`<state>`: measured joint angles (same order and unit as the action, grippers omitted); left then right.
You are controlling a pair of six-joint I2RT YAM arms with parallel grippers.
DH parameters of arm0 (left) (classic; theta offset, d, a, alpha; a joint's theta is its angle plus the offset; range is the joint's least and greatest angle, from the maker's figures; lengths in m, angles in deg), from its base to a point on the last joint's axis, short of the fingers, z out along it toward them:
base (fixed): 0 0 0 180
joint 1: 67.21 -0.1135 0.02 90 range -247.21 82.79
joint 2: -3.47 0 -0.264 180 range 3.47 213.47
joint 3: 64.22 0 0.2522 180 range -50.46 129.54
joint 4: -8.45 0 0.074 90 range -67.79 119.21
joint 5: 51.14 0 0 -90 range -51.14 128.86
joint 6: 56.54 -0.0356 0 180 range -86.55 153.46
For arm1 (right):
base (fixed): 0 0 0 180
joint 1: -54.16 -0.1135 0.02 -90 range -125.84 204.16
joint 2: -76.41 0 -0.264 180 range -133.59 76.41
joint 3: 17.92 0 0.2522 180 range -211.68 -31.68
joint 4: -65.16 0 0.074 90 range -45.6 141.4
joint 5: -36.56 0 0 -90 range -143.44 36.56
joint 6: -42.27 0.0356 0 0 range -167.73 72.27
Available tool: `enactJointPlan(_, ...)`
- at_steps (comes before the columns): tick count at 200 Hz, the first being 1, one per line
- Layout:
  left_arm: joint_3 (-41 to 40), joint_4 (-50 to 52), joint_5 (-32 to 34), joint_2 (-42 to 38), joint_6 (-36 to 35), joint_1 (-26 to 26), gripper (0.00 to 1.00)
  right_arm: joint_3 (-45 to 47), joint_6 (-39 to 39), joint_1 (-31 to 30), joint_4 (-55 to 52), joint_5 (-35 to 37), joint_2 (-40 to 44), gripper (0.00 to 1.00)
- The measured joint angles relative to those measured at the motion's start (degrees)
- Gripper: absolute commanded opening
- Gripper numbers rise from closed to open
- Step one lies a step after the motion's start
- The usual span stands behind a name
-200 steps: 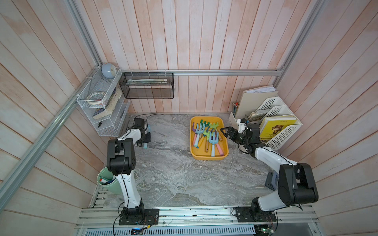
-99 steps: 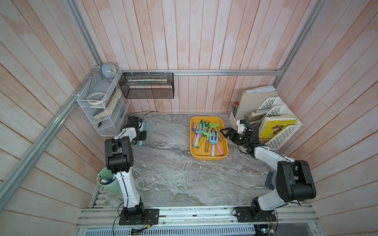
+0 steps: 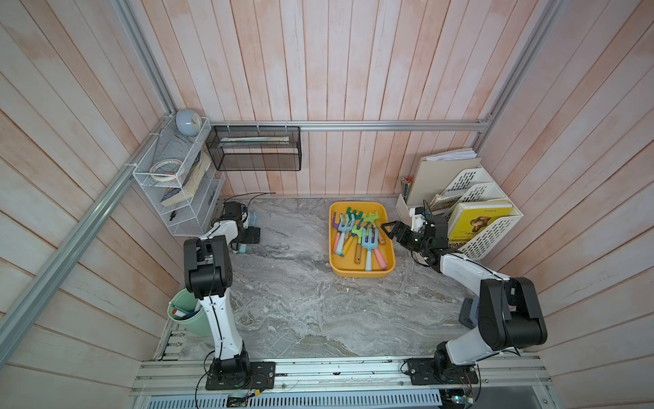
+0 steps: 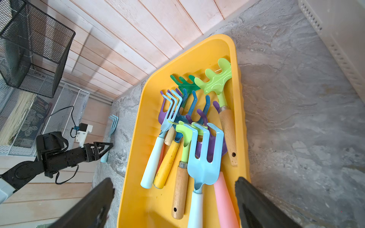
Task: Take the hand rake out of the storage box
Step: Place the rake at the corner of the board, then pick up the rake from the storage box.
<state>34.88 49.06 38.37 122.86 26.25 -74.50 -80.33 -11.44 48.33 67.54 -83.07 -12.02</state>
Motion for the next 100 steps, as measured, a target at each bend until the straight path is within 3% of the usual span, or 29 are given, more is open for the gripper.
enactJointPlan(31,-5.66,-2.58,4.72,-11.65,9.16,6.75,1.0,3.85,0.98,1.6,8.22,-5.84,1.18,0.98)
enactJointPlan(59,-12.39,-8.81,7.28,-25.22,16.72,20.22,1.0,6.38,1.4,3.52,12.07,-8.85,1.44,0.98)
enactJointPlan(86,-7.06,-12.0,8.85,-22.86,20.94,34.23,1.0,1.81,-5.03,-0.81,2.64,0.2,2.82,0.98)
enactJointPlan(100,-4.37,-13.18,8.33,-18.71,22.47,38.6,0.93,1.66,-6.21,-2.16,1.09,3.5,5.81,0.98)
